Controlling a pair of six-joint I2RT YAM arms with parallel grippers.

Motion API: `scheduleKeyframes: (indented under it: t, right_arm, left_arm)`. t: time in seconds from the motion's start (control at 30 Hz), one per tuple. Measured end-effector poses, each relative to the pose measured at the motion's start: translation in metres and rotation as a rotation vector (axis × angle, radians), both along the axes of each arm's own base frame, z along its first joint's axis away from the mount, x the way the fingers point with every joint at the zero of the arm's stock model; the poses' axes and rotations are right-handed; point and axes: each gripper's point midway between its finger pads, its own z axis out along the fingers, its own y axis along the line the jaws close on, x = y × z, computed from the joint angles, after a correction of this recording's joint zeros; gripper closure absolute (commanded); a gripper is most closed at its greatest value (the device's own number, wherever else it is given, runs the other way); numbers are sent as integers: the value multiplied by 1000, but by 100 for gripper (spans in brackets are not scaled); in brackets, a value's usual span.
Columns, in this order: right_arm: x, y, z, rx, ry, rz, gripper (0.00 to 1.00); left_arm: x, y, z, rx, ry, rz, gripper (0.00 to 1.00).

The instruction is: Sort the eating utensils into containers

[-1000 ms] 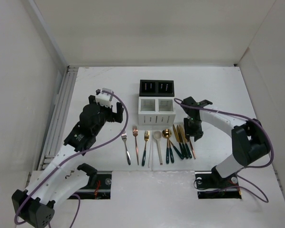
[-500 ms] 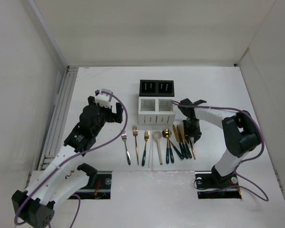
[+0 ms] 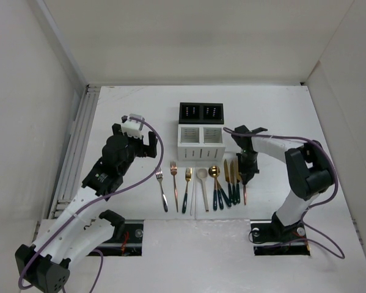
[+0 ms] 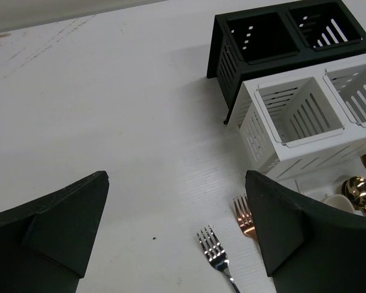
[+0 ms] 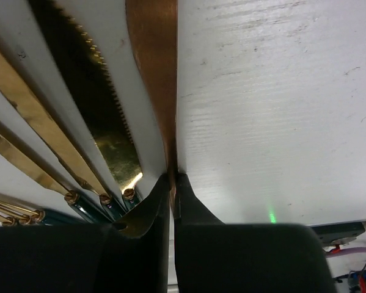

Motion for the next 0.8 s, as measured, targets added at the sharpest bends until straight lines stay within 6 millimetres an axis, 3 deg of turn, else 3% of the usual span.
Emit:
scheduleKeyframes:
  t: [0.2, 0.33, 0.43, 0.53, 0.63, 0.8]
  right_arm:
    - [5, -8, 1, -36, -13, -7, 100]
    - [28, -17, 13, -103, -102, -4, 100]
    - [56, -18, 42, -112, -261, -18, 100]
    - [81, -20, 88, -87, -481, -51, 100]
    - [95, -23, 128, -58, -658, -85, 100]
    - [117, -20, 176, -13, -882, -92, 100]
  left_arm:
    - [0, 0, 0, 1, 0, 2, 7]
    - [0, 1, 0, 2, 1, 3, 7]
    - [1, 0, -2, 3, 5, 4, 7]
    - [4, 1, -6, 11, 18, 8, 7]
    - [6, 1, -11, 19, 33, 13, 7]
    - [11, 3, -19, 30, 57, 27, 7]
